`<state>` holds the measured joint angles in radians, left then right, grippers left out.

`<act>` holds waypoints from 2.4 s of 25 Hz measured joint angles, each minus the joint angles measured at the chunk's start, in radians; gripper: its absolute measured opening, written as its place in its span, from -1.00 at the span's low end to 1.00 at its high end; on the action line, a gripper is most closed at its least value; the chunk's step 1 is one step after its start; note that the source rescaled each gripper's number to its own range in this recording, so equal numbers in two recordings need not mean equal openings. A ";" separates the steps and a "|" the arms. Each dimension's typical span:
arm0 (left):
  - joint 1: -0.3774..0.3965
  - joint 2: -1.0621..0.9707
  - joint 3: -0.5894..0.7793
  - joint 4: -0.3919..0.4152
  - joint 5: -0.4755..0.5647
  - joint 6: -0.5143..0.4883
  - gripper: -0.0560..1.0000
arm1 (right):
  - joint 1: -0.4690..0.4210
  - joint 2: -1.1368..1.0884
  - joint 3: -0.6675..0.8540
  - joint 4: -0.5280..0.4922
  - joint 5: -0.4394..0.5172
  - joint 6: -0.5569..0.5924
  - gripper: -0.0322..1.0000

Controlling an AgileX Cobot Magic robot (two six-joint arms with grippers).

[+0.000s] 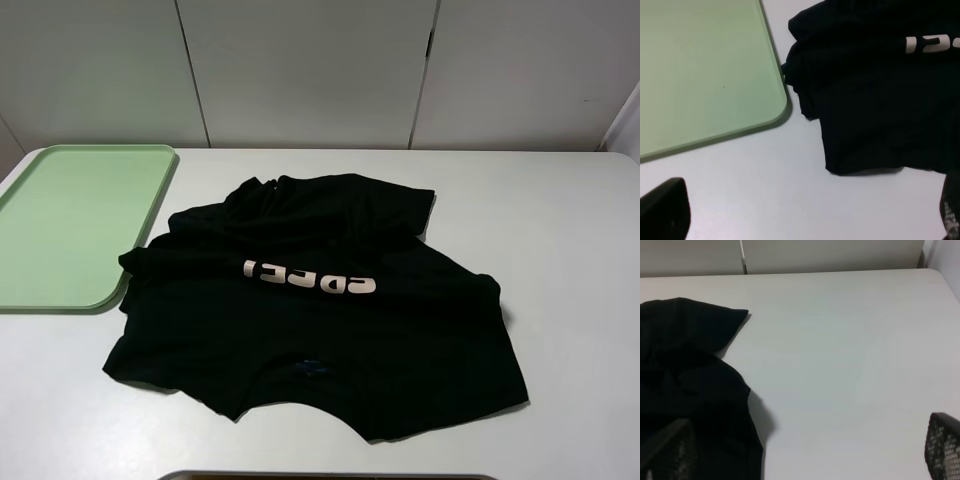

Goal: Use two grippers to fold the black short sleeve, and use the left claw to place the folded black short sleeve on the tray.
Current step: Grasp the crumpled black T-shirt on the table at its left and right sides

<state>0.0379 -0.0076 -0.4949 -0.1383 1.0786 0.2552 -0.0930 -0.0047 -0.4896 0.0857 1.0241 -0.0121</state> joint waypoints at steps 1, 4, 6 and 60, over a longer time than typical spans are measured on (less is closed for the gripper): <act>0.000 0.000 0.000 0.000 0.000 0.000 1.00 | 0.000 0.000 0.000 0.000 0.000 0.000 1.00; 0.000 0.000 0.000 0.000 0.000 0.000 1.00 | 0.000 0.000 0.000 0.000 0.000 0.000 1.00; 0.000 0.000 0.000 0.000 0.002 0.000 1.00 | 0.000 0.000 0.000 0.000 0.000 0.000 1.00; -0.149 0.682 -0.449 -0.062 0.085 0.143 0.96 | 0.055 0.612 -0.344 0.190 -0.042 -0.361 1.00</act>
<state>-0.1107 0.6745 -0.9442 -0.1999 1.1634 0.3977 -0.0384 0.6074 -0.8337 0.2758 0.9819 -0.3728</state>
